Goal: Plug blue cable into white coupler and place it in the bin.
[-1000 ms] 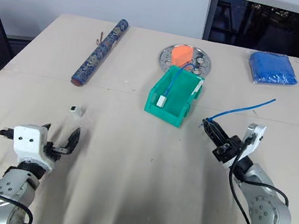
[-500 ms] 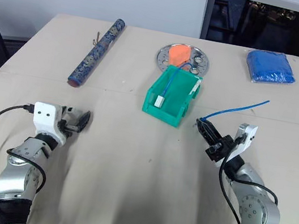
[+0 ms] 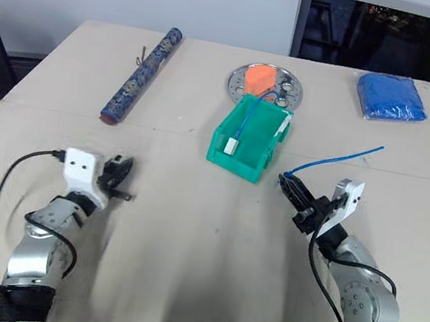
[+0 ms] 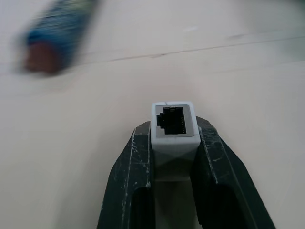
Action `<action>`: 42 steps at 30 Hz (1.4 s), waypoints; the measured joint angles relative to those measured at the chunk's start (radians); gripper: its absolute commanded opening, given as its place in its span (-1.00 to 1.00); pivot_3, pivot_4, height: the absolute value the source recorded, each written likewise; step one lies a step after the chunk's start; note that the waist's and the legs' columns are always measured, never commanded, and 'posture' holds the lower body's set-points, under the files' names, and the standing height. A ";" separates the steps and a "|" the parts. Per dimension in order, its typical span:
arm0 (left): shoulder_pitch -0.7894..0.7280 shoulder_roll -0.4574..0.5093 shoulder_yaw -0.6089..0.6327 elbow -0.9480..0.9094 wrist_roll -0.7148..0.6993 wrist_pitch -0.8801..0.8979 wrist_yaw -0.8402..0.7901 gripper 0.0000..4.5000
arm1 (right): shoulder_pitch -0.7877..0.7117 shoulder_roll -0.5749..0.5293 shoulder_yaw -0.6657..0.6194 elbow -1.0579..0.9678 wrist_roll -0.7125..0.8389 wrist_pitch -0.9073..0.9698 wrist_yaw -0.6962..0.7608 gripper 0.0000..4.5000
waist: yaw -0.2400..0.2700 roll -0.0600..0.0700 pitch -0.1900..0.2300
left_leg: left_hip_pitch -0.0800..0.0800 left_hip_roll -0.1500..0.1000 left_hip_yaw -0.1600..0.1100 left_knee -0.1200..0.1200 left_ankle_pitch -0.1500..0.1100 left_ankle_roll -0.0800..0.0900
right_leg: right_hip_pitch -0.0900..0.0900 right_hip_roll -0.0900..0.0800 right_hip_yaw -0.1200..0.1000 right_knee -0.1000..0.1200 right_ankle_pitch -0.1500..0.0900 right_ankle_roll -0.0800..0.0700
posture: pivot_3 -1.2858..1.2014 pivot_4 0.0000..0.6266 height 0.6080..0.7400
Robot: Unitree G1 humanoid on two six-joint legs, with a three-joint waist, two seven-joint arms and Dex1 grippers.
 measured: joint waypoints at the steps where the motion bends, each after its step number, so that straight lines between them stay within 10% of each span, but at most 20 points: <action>1: -0.027 0.009 -0.043 0.000 -0.024 0.012 -0.067 -0.83 | -0.024 -0.015 0.017 -0.001 -0.017 -0.001 0.010 -1.00 | -0.002 0.000 0.000 | 0.000 0.000 0.001 0.000 0.000 0.000 | 0.000 0.000 0.000 0.000 0.000 0.000 | 0.03 -0.52 1.00; 10: -0.345 -0.014 -0.298 0.141 -0.042 0.002 -0.366 -0.83 | -0.203 -0.034 0.182 0.023 -0.253 -0.118 0.052 -1.00 | -0.007 -0.001 0.000 | -0.001 0.000 0.004 0.000 0.002 -0.004 | -0.001 0.001 -0.001 0.000 0.000 0.000 | 0.03 -0.52 1.00; 25: -0.501 -0.217 -0.314 0.363 0.178 -0.383 -0.087 -0.83 | -0.248 0.036 0.265 0.049 -0.733 -0.478 -0.189 -1.00 | -0.004 -0.004 -0.002 | -0.014 0.000 0.004 0.002 0.003 -0.005 | -0.017 -0.001 -0.001 0.002 0.000 0.000 | 0.03 -0.52 1.00; 42: -0.438 -0.235 -0.356 0.333 0.361 -0.537 0.126 -0.83 | -0.282 0.019 0.301 0.170 -0.831 -0.678 -0.170 -1.00 | -0.006 -0.004 -0.002 | -0.014 0.000 0.007 0.003 0.003 -0.005 | -0.017 0.000 -0.001 0.003 0.001 0.000 | 0.03 -0.52 1.00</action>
